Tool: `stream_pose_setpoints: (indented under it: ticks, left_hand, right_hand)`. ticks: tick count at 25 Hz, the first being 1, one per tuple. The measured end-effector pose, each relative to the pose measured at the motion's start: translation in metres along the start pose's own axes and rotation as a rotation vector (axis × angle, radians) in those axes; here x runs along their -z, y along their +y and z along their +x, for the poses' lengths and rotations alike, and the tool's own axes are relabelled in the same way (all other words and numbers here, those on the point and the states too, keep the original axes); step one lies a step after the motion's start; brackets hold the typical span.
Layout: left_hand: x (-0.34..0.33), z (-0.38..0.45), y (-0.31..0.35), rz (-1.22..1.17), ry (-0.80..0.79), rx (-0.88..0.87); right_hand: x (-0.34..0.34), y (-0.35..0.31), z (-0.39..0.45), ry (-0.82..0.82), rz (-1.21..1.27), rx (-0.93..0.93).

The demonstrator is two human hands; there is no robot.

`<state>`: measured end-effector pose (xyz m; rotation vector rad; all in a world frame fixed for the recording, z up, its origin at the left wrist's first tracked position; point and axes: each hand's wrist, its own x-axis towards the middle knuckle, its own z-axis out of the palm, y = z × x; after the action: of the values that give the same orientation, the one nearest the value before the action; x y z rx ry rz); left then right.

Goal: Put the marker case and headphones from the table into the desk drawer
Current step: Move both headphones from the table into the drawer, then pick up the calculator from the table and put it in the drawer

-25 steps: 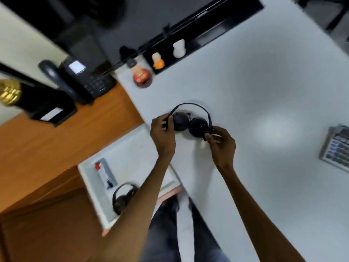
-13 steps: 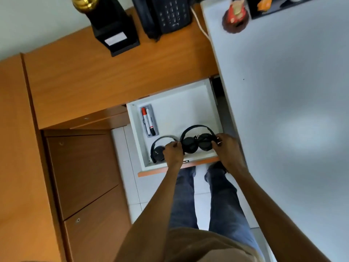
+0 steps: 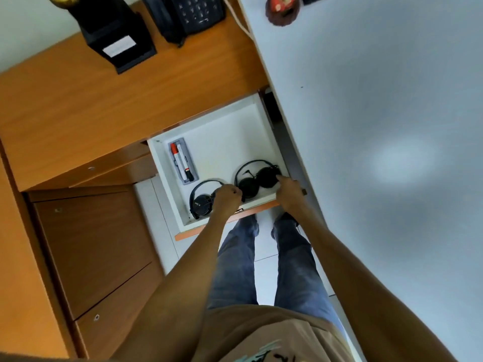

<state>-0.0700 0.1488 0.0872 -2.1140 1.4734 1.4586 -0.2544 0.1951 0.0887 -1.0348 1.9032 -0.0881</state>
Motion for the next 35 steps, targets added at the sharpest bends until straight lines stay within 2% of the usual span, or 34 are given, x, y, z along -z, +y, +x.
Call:
stream_pose_setpoints:
  ticks: [2, 5, 7, 9, 12, 15, 17, 19, 21, 25, 27, 30, 32, 35]
  left_hand:
    - [-0.003, -0.013, 0.022, 0.022, 0.215, 0.002]
    - [-0.024, -0.035, 0.081, -0.041, 0.441, -0.237]
    - [-0.043, -0.057, 0.135, -0.105, 0.481, -0.445]
    - [-0.054, -0.073, 0.18, -0.143, 0.502, -0.581]
    - [-0.109, -0.086, 0.26, -0.139, 0.38, -0.667]
    - [-0.2, -0.105, 0.336, -0.102, 0.006, -0.766]
    - [-0.256, -0.122, 0.378, -0.06, -0.259, -0.702]
    - [-0.298, -0.145, 0.41, -0.013, -0.432, -0.583]
    - [-0.335, -0.163, 0.435, -0.029, -0.558, -0.496]
    - [-0.386, -0.178, 0.459, -0.052, -0.657, -0.408]
    - [-0.395, -0.183, 0.46, -0.064, -0.643, -0.421]
    - [-0.387, -0.179, 0.45, -0.073, -0.565, -0.438]
    - [-0.371, -0.153, 0.434, -0.113, -0.449, -0.475]
    - [-0.324, -0.132, 0.409, -0.226, -0.302, -0.485]
  right_hand:
    - [0.01, 0.006, -0.012, 0.029, 0.176, 0.04]
    - [0.05, 0.02, -0.045, 0.135, 0.539, 0.148]
    - [0.085, 0.038, -0.068, 0.287, 0.823, 0.126]
    - [0.113, 0.05, -0.08, 0.456, 0.978, 0.079]
    - [0.173, 0.108, -0.089, 0.76, 1.02, 0.008]
    - [0.239, 0.206, -0.099, 1.044, 0.927, -0.098]
    - [0.273, 0.267, -0.097, 1.16, 0.863, -0.186]
    - [0.3, 0.315, -0.095, 1.159, 0.783, -0.33]
    - [0.32, 0.356, -0.094, 1.057, 0.708, -0.515]
    - [0.334, 0.397, -0.088, 0.891, 0.675, -0.67]
    - [0.329, 0.398, -0.085, 0.873, 0.695, -0.664]
    - [0.317, 0.387, -0.097, 1.06, 0.785, -0.559]
    - [0.308, 0.357, -0.109, 1.133, 0.837, -0.43]
    - [0.29, 0.293, -0.115, 1.145, 0.914, -0.331]
